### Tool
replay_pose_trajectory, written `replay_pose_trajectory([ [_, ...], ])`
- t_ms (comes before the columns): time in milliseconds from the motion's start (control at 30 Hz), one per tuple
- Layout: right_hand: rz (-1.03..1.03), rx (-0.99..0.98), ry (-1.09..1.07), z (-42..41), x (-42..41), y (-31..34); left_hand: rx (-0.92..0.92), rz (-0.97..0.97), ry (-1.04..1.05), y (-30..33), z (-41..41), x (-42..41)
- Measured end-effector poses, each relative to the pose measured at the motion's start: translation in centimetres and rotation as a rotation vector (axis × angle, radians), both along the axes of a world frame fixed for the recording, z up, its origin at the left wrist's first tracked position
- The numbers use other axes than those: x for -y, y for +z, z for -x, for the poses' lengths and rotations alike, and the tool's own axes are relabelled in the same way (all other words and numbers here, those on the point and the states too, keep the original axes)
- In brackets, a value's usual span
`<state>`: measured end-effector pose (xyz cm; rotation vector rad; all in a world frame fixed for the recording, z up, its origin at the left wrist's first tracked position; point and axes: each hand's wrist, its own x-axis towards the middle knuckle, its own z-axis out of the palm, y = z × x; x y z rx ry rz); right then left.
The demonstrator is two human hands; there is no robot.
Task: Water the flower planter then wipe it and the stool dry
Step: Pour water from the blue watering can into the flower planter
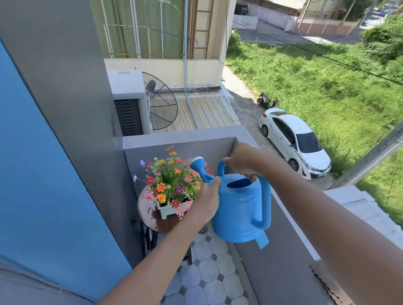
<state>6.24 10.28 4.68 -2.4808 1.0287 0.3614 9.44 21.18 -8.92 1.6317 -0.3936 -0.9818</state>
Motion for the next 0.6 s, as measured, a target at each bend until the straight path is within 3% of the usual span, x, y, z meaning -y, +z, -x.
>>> replay_pose_trajectory([
  [200, -0.012, 0.033, 0.058, -2.2, -1.1, -0.1, 0.019, 0.046, 0.064, 0.9, -1.8, -1.5],
  [467, 0.025, 0.02, 0.098, -3.7, -1.9, -0.6, 0.065, -0.029, 0.116, 0.5, -3.2, -2.5],
  [600, -0.112, 0.161, 0.045, -2.9, -2.2, -1.3, 0.064, -0.004, 0.15, 1.3, -3.1, -3.5],
])
